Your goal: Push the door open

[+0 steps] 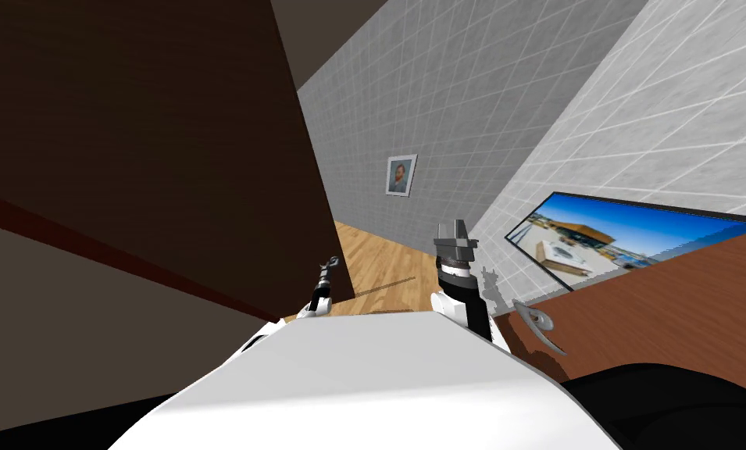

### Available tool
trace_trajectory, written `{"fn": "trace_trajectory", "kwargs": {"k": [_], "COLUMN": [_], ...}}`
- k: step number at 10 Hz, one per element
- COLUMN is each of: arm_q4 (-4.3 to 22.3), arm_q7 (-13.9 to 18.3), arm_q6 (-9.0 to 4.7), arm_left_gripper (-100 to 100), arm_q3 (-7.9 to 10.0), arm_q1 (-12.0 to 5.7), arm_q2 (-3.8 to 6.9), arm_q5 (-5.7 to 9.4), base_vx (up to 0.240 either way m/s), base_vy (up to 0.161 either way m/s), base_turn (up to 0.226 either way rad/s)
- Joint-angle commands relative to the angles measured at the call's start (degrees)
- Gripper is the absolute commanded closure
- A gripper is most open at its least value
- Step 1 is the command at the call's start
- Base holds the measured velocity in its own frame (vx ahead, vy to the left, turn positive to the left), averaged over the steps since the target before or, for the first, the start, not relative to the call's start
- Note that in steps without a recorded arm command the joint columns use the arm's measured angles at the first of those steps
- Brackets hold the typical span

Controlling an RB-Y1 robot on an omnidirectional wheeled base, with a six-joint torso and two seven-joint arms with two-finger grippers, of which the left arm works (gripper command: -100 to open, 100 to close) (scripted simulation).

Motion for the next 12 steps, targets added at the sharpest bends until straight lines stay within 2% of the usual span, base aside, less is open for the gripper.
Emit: {"fn": "trace_trajectory", "kwargs": {"k": [1, 4, 5, 12], "arm_q4": [-0.2, 0.6, 0.8, 1.2], "arm_q7": [-0.3, -0.5, -0.8, -2.3], "arm_q6": [-0.06, -0.27, -0.50, -0.75], "arm_left_gripper": [100, 100, 100, 100], "arm_q3": [0.69, 1.31, 2.32, 5.98], "arm_q1": [0.05, 0.25, 0.24, 0.35], "arm_q2": [0.16, 0.43, 0.83, 1.73], "arm_q5": [0.44, 0.82, 1.51, 4.08], "base_vx": [0.155, 0.132, 0.150, 0.194], "base_vy": [-0.069, -0.069, -0.028, -0.045], "base_turn": [0.055, 0.050, 0.054, 0.045]}}
